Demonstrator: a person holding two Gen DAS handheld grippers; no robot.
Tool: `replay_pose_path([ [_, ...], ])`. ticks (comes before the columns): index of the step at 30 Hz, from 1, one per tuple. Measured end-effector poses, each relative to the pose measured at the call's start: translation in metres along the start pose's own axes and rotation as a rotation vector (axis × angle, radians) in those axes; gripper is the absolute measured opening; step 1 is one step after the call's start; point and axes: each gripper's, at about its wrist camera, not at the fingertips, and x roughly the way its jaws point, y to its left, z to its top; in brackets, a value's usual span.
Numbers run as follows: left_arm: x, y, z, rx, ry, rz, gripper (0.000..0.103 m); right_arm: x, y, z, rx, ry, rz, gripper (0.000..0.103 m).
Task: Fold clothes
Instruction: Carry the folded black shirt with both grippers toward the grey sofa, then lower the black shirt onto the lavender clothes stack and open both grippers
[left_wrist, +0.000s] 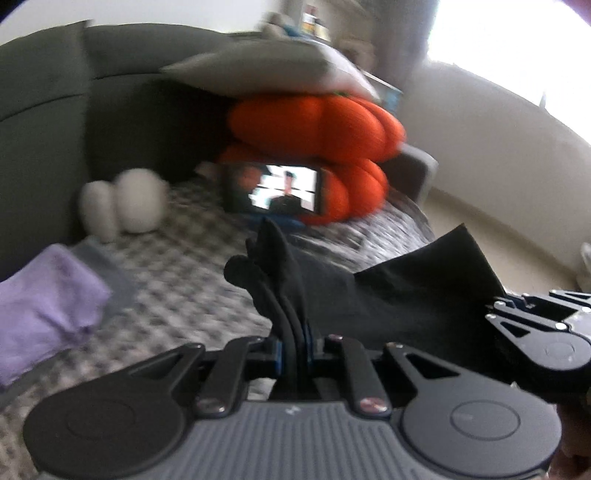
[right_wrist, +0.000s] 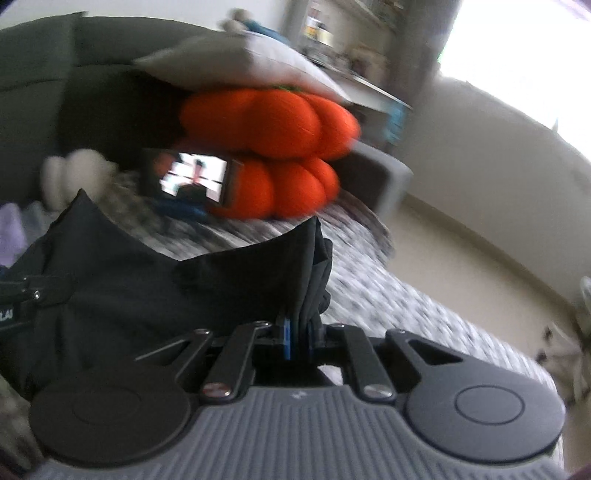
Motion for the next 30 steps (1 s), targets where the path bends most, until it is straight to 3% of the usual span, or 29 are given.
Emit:
replay_pose_path([
  [14,-0.041,0.173,0.007,-0.267,-0.056,0.239,0.011,0.028,0.174,0.080,-0.302,-0.059,0.364,0.010],
  [19,-0.048,0.210,0.003,-0.331,-0.068,0.304,0.011,0.036,0.226,0.105,-0.383,-0.068,0.467,0.010],
  [30,-0.039,0.262,0.009,-0.424,-0.110,0.437,0.011,0.065,0.302,0.138,-0.498,-0.089,0.593,0.010],
])
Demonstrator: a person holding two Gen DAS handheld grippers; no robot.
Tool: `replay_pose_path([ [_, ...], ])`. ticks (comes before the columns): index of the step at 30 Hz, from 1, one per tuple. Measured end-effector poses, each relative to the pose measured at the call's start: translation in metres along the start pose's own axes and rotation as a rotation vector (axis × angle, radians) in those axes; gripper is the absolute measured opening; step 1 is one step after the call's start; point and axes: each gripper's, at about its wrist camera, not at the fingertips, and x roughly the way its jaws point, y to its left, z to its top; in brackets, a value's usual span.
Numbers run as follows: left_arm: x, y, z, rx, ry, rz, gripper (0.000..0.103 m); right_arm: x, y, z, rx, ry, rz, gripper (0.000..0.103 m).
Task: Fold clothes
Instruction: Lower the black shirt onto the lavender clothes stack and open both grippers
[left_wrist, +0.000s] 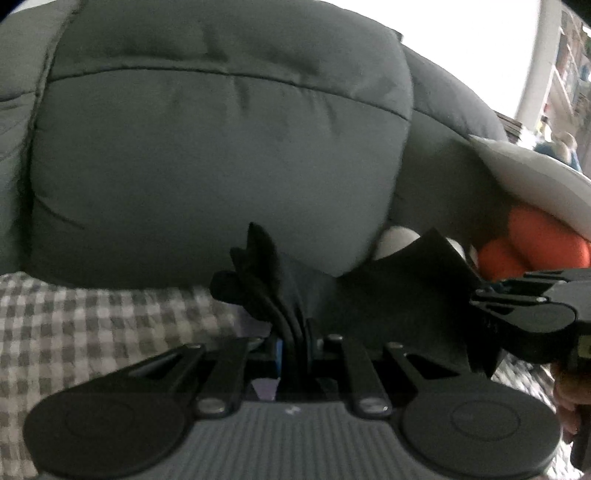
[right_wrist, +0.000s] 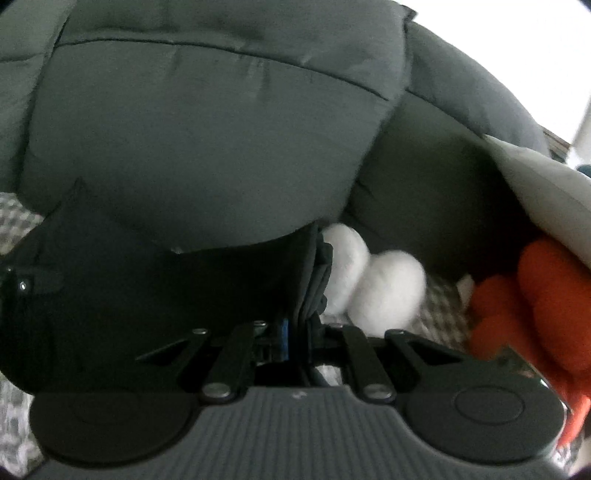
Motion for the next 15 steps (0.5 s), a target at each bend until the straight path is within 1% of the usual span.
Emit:
replay_pose_path([
  [2,0.009,0.004,0.003,-0.014,0.004,0.017,0.011,0.010,-0.004,0.007,0.032,0.004,0.037,0.010],
  [4,0.017,0.007,0.000,-0.021,0.028,0.024,0.011,0.020,-0.010,0.009,0.087,0.017,0.073,0.010],
  [6,0.025,0.010,-0.005,-0.024,0.056,0.029,0.011,0.035,-0.014,0.005,0.139,0.051,0.098,0.010],
  [9,0.034,0.011,-0.015,-0.016,0.083,0.034,0.012,0.051,-0.010,-0.012,0.161,0.100,0.099,0.010],
  [10,0.036,0.012,-0.017,-0.014,0.085,0.031,0.012,0.053,-0.011,-0.017,0.173,0.102,0.098,0.012],
  [13,0.040,0.014,-0.015,-0.010,0.085,0.032,0.014,0.054,-0.021,-0.026,0.259,0.087,0.096,0.017],
  [15,0.037,0.017,-0.017,0.001,0.083,0.029,0.017,0.054,-0.029,-0.030,0.329,0.077,0.096,0.017],
])
